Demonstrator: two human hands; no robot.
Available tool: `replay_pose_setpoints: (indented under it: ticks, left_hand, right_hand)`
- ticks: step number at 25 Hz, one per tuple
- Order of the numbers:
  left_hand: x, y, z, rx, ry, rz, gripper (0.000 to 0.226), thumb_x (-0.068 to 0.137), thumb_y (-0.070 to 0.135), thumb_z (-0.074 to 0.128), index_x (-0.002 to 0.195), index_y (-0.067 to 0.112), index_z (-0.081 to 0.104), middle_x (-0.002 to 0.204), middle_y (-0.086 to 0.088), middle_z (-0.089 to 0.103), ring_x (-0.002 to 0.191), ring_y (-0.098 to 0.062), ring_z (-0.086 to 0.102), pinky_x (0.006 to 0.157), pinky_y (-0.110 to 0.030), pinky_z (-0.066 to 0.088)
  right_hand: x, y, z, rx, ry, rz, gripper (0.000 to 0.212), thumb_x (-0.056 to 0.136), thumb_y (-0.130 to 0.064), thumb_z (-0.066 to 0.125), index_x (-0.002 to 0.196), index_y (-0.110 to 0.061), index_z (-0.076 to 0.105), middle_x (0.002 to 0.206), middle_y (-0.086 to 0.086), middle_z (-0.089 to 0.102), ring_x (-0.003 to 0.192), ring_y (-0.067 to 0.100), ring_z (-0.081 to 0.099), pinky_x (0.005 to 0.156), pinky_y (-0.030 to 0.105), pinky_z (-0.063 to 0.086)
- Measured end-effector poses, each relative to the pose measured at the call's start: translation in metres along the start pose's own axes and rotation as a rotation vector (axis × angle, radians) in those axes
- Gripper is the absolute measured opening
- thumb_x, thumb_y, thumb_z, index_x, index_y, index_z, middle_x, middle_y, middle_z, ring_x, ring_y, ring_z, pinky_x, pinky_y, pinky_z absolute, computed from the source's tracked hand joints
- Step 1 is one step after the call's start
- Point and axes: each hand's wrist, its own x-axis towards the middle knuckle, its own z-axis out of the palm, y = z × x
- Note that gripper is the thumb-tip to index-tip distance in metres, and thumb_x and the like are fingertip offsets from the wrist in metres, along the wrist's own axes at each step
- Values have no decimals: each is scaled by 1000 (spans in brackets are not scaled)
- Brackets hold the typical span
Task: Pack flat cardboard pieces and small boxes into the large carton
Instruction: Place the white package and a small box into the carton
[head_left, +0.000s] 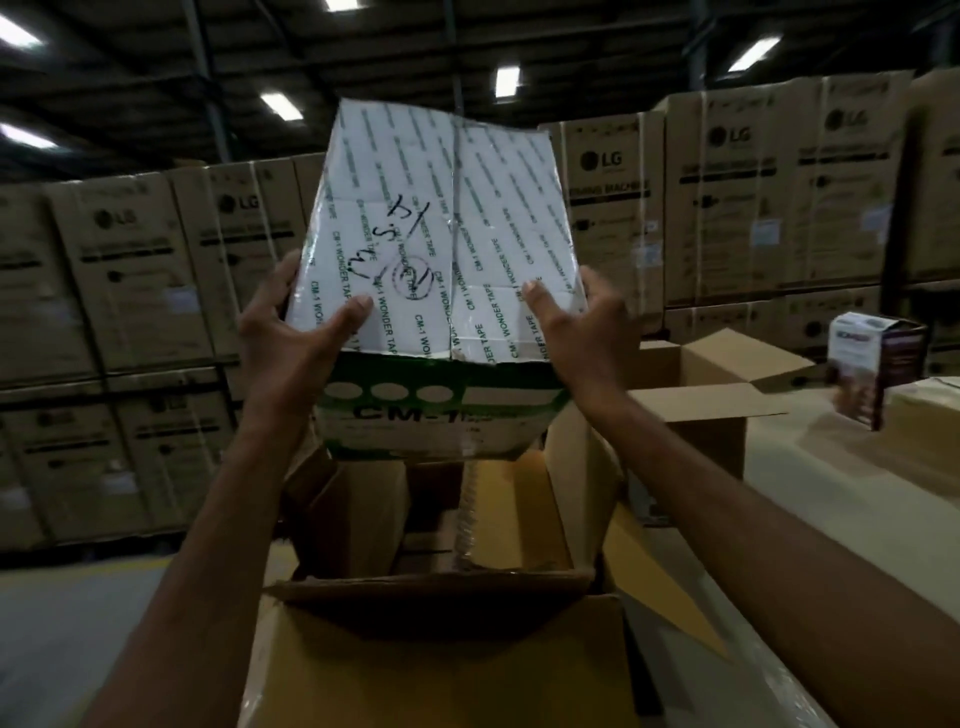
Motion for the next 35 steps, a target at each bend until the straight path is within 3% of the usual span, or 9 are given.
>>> replay_pose_setpoints:
  ticks: [7, 12, 16, 20, 25, 28, 30, 32, 35]
  left_hand:
    - [55, -86, -59, 127, -69, -112, 78, 68, 55, 86, 137, 34, 57, 118, 9, 71, 100, -14, 72, 82, -45, 62]
    - [81, -102, -48, 258, -177, -113, 93, 63, 75, 75, 142, 32, 51, 120, 6, 71, 99, -16, 72, 84, -45, 61]
    - [93, -108, -32, 185, -166, -160, 67, 72, 58, 78, 131, 30, 61, 105, 19, 69, 91, -11, 71, 83, -40, 61]
    - [106, -117, -24, 162, -188, -182, 70, 63, 65, 77, 123, 29, 67, 106, 7, 74, 88, -15, 75, 79, -46, 63]
    - [106, -132, -13, 104, -189, -104, 39, 78, 49, 77, 111, 31, 68, 101, 9, 74, 86, -13, 75, 75, -47, 64]
    - [100, -157, -4, 107, -167, -105, 62, 78, 63, 76, 129, 32, 60, 116, 11, 70, 99, -11, 72, 80, -43, 63]
    - [97, -175, 2, 156, -164, -84, 83, 74, 73, 72, 144, 36, 48, 133, 8, 65, 115, -14, 66, 88, -43, 61]
    - [93, -189, 7, 175, -169, -58, 79, 81, 63, 74, 149, 37, 44, 141, 4, 60, 123, -14, 60, 93, -35, 57]
    - [91, -203, 11, 167, -166, -50, 59, 88, 44, 75, 142, 36, 54, 138, 2, 60, 116, -9, 58, 80, -13, 49]
  right_hand:
    - [-18, 8, 98, -133, -87, 147, 36, 83, -65, 64, 99, -33, 64, 91, -11, 70, 78, 12, 70, 69, 44, 62]
    - [-9, 20, 99, -207, -78, 240, 39, 87, -60, 67, 102, -24, 71, 84, -12, 69, 70, 6, 65, 56, 27, 48]
    - [5, 25, 95, -266, -86, 271, 44, 87, -61, 67, 101, -20, 74, 77, -12, 67, 67, 7, 63, 52, 25, 37]
    - [20, 26, 95, -324, -118, 319, 49, 87, -61, 67, 95, -13, 73, 73, -7, 66, 58, 6, 58, 48, 23, 32]
    - [28, 36, 101, -242, -59, 221, 39, 87, -56, 70, 105, -21, 72, 84, -13, 70, 67, 1, 66, 46, 14, 43]
    - [35, 46, 111, -199, -8, 180, 42, 81, -60, 69, 108, -27, 69, 94, -11, 71, 81, 10, 71, 64, 33, 61]
    - [35, 62, 120, -202, -9, 171, 46, 78, -65, 64, 108, -31, 67, 96, -11, 70, 84, 13, 69, 70, 42, 62]
    - [31, 80, 131, -229, -7, 164, 49, 76, -70, 60, 108, -32, 65, 95, -10, 70, 85, 15, 67, 73, 44, 61]
    - [30, 94, 143, -266, -4, 154, 59, 74, -72, 56, 114, -30, 65, 100, -6, 70, 91, 19, 65, 78, 45, 58]
